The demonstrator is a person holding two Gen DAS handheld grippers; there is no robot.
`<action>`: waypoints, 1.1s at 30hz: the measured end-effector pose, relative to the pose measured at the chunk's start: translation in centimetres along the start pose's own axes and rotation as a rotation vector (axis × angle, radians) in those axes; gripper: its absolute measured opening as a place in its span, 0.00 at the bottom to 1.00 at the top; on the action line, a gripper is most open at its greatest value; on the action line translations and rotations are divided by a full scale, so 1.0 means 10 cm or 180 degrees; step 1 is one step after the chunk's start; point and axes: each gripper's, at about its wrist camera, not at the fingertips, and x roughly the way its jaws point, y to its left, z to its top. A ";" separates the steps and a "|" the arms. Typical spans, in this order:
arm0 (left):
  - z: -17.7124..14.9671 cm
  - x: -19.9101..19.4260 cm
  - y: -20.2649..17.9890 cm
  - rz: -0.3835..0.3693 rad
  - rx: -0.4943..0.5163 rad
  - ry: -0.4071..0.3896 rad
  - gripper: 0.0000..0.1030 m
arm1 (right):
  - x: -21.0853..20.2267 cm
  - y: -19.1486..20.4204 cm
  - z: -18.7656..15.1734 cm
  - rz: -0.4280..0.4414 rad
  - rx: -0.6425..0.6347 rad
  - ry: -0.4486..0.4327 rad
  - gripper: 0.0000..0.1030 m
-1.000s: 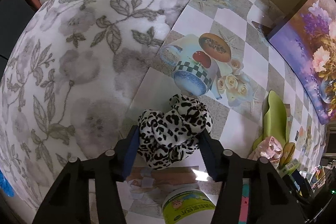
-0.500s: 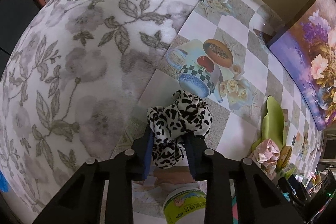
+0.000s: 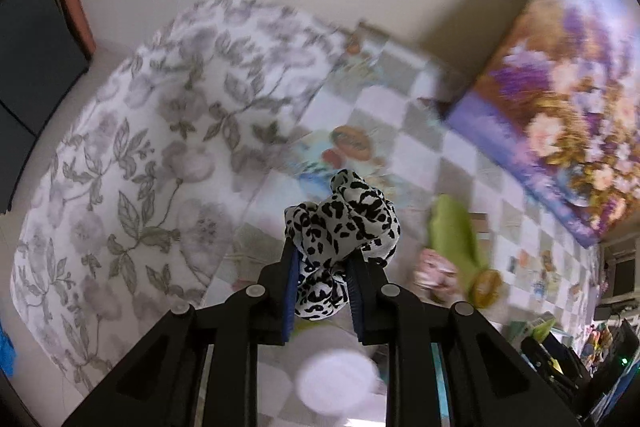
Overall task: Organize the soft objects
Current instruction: 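Grasp the leopard-print scrunchie with the left tool while the right tool grasps the green tissue pack, then carry the scrunchie and tissue pack over the white tray with both tools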
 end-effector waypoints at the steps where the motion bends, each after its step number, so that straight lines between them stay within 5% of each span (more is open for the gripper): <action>1: -0.04 -0.08 -0.07 -0.0036 0.0013 -0.0063 0.22 | -0.08 -0.02 -0.01 -0.0012 0.0005 -0.0028 0.67; 16: -1.07 -0.53 -1.22 -0.0546 0.0211 -0.0367 0.23 | -0.96 -0.61 -0.22 -0.0199 0.0238 -0.0341 0.67; 33: -1.98 -0.19 -2.54 -0.0792 0.0935 0.0002 0.23 | -1.24 -1.47 -0.63 -0.0532 0.0678 -0.0275 0.68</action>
